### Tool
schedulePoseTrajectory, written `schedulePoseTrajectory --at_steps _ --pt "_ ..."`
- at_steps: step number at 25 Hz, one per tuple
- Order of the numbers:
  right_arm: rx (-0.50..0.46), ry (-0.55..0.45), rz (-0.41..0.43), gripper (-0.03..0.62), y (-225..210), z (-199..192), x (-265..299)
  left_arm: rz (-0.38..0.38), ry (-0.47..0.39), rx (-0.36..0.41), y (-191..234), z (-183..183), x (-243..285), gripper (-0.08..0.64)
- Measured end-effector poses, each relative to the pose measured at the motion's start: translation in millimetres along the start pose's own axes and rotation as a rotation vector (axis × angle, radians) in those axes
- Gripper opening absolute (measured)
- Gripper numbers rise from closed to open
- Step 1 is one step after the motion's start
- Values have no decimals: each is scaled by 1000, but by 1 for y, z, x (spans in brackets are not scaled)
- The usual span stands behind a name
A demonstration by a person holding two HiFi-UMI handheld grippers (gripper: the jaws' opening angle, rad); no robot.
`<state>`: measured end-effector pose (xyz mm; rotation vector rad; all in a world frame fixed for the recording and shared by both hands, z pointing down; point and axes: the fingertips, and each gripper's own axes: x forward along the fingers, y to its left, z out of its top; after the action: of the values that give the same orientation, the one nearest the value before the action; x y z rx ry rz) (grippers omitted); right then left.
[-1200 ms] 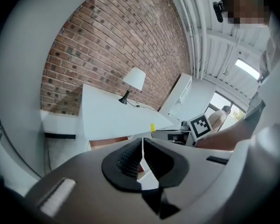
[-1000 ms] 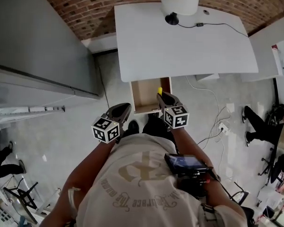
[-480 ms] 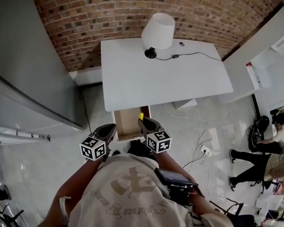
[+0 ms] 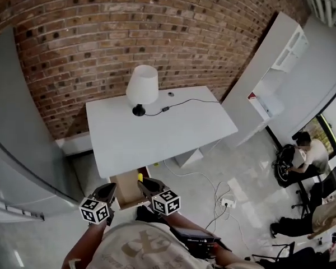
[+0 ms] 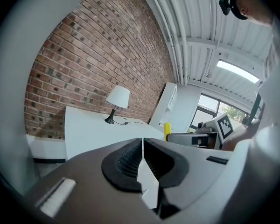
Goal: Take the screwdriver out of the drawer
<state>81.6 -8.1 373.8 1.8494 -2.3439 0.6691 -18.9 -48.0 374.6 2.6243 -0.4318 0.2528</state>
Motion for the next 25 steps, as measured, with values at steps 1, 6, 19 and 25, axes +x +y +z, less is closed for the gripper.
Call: schedulePoseTrajectory --at_steps 1,6,19,25 --pt "1 -3 -1 61 2 -1 -4 -1 5 1 -2 -1 -2 14" --pt "-5 -10 0 61 10 0 -20 -19 12 23 -18 5 -7 14" --pt "-18 -28 -10 61 23 -15 -49 -70 64 76 -56 -24 -11 14" --pt "-19 -36 -15 61 23 -15 -49 -61 61 58 -50 -28 -14 14"
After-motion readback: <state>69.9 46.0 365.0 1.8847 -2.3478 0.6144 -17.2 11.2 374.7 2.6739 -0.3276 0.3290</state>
